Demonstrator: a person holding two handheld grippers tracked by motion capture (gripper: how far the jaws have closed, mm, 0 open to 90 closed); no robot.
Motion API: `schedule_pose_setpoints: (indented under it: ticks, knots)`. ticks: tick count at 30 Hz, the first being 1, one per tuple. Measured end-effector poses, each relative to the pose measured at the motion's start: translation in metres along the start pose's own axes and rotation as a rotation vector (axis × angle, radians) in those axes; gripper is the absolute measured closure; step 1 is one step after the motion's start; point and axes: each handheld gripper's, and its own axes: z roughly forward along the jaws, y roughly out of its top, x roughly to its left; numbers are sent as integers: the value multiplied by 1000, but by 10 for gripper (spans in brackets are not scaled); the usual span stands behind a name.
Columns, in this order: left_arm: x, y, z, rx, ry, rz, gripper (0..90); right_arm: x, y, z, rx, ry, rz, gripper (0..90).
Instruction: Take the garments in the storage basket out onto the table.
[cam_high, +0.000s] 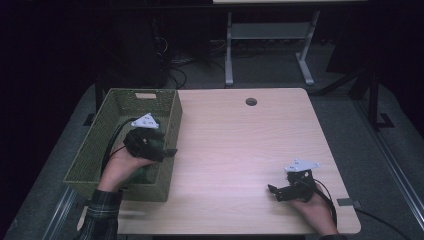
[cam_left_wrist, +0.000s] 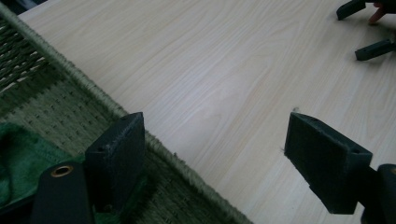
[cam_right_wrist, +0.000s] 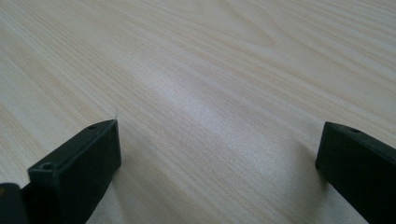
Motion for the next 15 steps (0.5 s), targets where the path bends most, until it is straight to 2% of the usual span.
schedule_pose_setpoints:
  ticks: [10, 12, 15]
  knots:
    - [17, -13, -17, 12, 73, -33, 208, 0, 0, 0, 1, 0, 0, 0]
    - [23, -18, -22, 18, 101, -41, 208, 0, 0, 0, 1, 0, -1, 0]
    - [27, -21, -25, 20, 113, -44, 211, 0, 0, 0, 1, 0, -1, 0]
